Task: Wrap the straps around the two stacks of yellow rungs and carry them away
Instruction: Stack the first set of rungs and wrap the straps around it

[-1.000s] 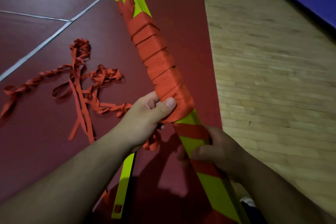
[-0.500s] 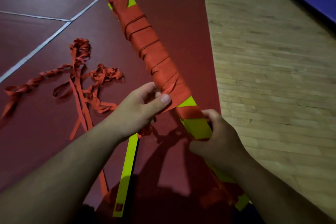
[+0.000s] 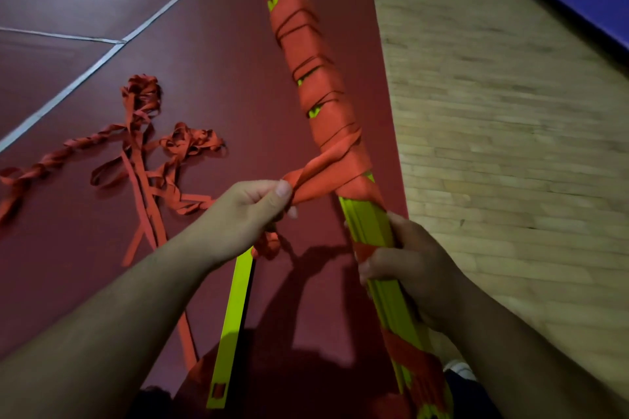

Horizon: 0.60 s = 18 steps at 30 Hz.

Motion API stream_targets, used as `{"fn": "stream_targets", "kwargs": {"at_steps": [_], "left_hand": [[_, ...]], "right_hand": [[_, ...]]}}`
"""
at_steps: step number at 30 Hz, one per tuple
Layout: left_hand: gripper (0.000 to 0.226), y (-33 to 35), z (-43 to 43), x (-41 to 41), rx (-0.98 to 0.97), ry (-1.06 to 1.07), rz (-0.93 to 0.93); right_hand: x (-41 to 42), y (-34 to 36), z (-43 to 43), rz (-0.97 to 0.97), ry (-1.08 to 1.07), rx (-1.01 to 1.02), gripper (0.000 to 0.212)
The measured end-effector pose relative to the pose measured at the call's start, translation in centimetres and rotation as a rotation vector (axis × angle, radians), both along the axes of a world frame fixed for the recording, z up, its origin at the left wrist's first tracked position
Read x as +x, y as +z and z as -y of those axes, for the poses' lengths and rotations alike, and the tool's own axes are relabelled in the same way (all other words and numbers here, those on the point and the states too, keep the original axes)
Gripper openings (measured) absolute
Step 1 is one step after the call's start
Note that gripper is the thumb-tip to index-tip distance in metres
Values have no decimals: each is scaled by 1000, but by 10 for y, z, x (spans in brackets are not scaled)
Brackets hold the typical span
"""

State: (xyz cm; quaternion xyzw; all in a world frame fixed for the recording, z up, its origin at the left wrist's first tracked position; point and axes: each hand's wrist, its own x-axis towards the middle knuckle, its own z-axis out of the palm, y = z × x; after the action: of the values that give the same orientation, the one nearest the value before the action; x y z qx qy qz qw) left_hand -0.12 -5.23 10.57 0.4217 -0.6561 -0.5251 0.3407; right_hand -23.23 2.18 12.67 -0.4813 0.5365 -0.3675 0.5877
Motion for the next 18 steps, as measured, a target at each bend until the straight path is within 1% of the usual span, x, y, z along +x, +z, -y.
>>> {"fn": "stream_targets", "kwargs": {"at_steps": [2,4,6,8,10,14,17,18], "left_hand": [[48,-3,1,-1,-1,18,62],[47,-4,3,-1,-47,9,118],[38,-2,2,-1,-102,-5,134],[22,-1,1,-3,-153,-25,131],[19,0,0,-3,-172,-36,126],[22,0,-2,-1,-62,-80,126],[15,2,-6,-7,47,-73,39],[16,3,-7,-8,83,-54,11]], "right_hand": [[-2,-2,-1,-21,17,37,56],[-4,-2,-2,-33,38,53,59],[-4,0,-3,-36,49,62,49],[-4,3,-3,-38,46,54,28],[-4,5,-3,-53,45,38,20],[-6,3,-2,-185,19,-10,22],[-5,1,-1,-280,-8,-29,26],[-5,1,0,-300,-18,-25,27]]}}
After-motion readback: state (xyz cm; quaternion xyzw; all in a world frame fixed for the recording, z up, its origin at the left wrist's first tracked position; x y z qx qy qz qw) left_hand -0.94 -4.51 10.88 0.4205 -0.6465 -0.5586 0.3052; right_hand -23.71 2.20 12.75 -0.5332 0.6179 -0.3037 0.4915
